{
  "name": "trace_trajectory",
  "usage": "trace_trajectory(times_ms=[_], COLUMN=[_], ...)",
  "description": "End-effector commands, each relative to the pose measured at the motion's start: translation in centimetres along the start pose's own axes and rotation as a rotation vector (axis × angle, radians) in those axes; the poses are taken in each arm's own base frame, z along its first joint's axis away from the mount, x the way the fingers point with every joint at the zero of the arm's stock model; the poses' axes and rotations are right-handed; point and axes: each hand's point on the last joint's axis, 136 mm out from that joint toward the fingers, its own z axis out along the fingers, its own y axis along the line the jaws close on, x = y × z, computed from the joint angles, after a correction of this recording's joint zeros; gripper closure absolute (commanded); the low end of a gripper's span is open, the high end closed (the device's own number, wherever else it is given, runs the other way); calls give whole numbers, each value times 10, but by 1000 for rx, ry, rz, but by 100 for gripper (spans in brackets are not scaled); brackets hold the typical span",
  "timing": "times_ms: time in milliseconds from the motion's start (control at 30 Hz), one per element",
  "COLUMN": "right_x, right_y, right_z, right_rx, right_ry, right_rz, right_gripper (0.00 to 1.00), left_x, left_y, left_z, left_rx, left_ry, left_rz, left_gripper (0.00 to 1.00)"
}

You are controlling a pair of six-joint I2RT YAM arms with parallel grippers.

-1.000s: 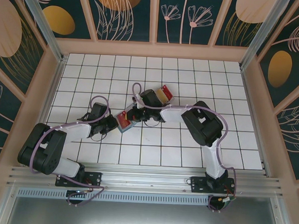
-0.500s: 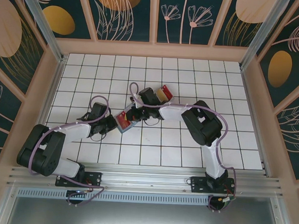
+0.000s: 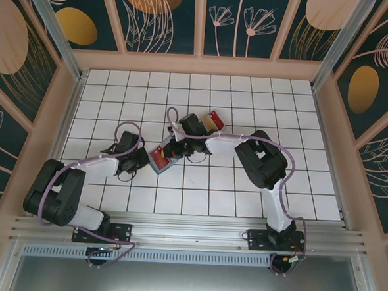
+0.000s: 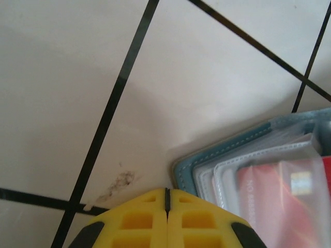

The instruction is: Put the credit cards into the card holder

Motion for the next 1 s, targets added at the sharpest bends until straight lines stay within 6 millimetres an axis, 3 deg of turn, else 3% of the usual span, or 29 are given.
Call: trace_trajectory(times_ms=[0, 467, 700, 967], right_x=[17, 13, -6, -31], right_y=[-8, -8, 0, 6], right_z=[10, 18, -7, -48], right_rx=[22, 44, 106, 199], right_ry=[71, 77, 10, -80], right_rz=[6, 19, -16, -57], right_gripper=[95, 90, 73, 65], left_x=[-3, 4, 5, 8], left_y=[-4, -2, 4, 6], left_z=[8, 16, 16, 17], left_rx=[6, 9, -14, -15], left_ry=[5, 36, 36, 39], left_rz=[13, 14, 23, 21], left_gripper=[100, 100, 100, 100])
